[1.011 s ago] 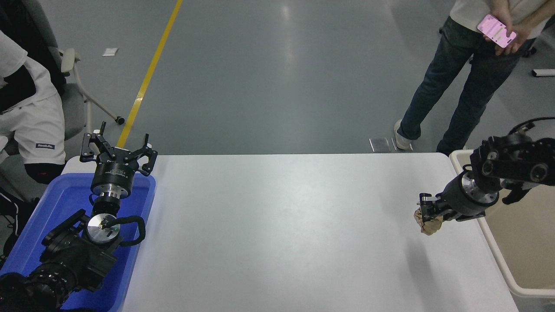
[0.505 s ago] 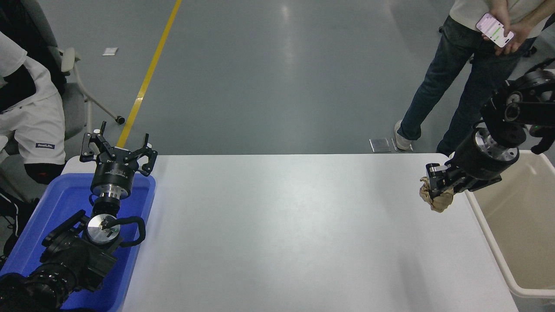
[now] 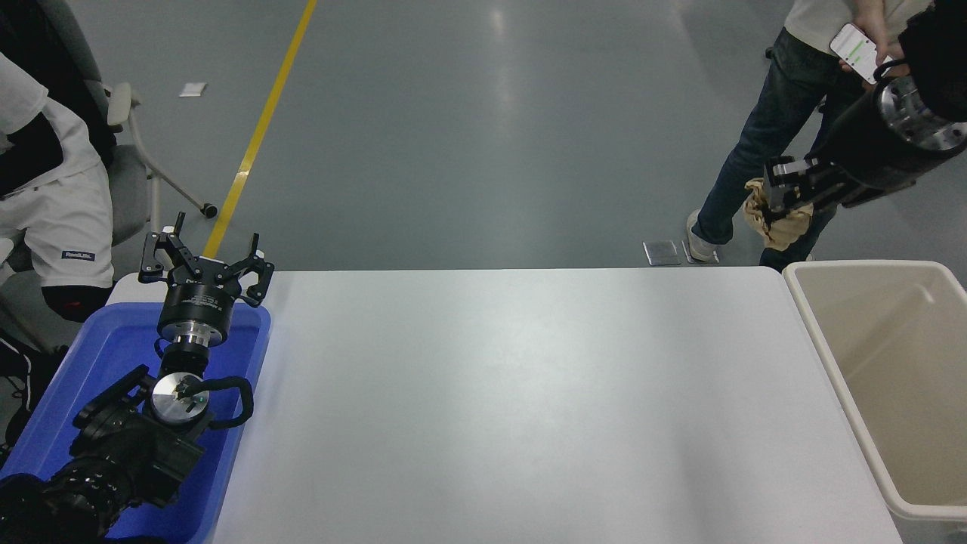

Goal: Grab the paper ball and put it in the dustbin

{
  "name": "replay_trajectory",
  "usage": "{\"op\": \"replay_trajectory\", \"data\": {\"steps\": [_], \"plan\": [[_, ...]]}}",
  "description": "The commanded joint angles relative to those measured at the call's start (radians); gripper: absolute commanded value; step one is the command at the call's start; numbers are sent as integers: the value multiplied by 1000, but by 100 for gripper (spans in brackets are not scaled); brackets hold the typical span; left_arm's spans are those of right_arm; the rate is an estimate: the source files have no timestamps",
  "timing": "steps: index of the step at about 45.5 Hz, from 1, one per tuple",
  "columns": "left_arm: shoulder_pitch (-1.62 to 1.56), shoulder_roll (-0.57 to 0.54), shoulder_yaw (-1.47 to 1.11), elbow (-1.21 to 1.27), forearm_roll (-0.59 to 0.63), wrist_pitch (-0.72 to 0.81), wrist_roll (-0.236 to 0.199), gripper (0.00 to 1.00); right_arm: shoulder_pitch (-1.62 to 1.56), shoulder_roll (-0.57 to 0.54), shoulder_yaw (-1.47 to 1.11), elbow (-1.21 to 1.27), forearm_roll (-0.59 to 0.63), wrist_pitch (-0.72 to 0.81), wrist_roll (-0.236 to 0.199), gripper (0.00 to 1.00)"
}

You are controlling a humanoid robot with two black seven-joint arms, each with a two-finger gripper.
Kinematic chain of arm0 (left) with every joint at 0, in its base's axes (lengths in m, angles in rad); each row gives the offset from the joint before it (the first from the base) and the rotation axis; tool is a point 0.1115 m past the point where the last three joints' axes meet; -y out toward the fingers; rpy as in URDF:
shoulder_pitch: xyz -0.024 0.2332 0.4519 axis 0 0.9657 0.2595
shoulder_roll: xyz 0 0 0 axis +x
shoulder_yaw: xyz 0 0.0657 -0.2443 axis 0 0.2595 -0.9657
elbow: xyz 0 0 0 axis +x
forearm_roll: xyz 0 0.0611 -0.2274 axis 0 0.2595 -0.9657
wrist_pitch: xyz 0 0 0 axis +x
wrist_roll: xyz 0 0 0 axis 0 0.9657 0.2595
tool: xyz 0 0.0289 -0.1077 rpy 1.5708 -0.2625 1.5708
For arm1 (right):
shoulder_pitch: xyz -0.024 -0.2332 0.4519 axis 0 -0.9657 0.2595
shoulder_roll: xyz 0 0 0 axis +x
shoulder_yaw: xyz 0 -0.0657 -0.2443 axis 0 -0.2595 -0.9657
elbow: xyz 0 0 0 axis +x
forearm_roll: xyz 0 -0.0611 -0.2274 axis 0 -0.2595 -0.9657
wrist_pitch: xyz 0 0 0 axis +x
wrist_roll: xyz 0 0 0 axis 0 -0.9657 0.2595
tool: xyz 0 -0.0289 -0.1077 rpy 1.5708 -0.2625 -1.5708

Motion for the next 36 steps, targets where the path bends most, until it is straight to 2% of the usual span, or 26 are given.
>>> {"op": "replay_trajectory", "data": {"steps": [1,13,23,36], "plan": [[0,0,0,0,0,0,0,99,72,-2,-12,1,0,0,-1,0],[0,0,0,0,0,0,0,99,72,-30,-19,-1,-12,0,-1,0],[0,0,0,0,0,0,0,99,72,-45,-126,-15,-14,0,-1,0],[0,0,0,0,0,0,0,99,60,-174,-192,-71,-17,0,-2,0]]}}
